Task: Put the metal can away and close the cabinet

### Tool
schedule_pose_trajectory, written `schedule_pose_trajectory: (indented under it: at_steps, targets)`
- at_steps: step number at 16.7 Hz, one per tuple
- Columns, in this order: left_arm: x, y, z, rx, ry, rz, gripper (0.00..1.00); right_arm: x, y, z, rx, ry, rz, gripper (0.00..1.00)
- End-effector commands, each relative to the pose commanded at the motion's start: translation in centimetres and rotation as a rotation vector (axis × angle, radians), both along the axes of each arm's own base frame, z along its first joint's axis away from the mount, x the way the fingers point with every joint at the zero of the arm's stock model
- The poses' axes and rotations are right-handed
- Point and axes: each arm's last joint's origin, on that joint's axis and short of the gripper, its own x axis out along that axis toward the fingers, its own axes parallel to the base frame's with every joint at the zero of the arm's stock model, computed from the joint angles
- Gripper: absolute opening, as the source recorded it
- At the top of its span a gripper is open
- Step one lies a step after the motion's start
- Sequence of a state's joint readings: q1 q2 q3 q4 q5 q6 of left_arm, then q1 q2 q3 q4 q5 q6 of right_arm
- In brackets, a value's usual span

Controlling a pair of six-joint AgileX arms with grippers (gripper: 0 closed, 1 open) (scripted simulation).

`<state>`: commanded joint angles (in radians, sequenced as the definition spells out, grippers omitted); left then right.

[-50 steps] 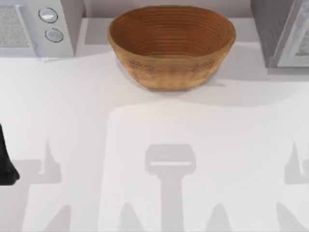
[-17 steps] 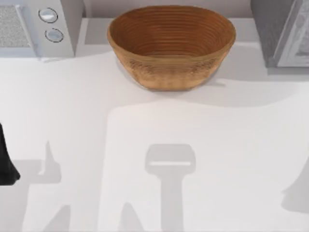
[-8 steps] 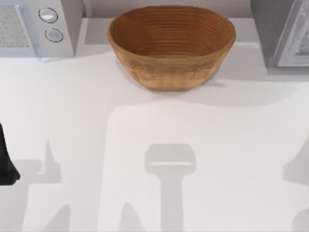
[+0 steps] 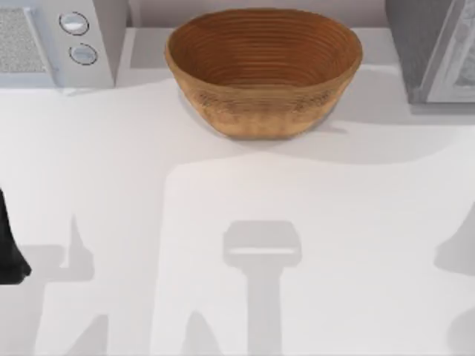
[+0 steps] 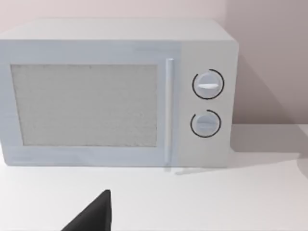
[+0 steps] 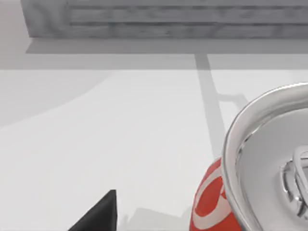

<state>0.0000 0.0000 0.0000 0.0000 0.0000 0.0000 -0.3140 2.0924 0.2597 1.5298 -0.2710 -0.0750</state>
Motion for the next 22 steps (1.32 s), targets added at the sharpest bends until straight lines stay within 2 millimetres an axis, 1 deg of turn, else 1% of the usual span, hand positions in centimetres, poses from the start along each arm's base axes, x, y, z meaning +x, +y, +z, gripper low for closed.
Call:
schedule_pose_trajectory:
  at_steps: [11,12,22]
  targets:
    - [0.00,0.00,0.00,0.000,0.000,0.000,1.00,0.00,0.00,0.00,0.000,0.000,0.000,0.02]
    - [0.00,0.00,0.00,0.000,0.000,0.000,1.00,0.00,0.00,0.00,0.000,0.000,0.000,0.00]
    - [0.00,0.00,0.00,0.000,0.000,0.000,1.00,0.13,-0.07,0.22,-0.001,-0.004,-0.002,0.00]
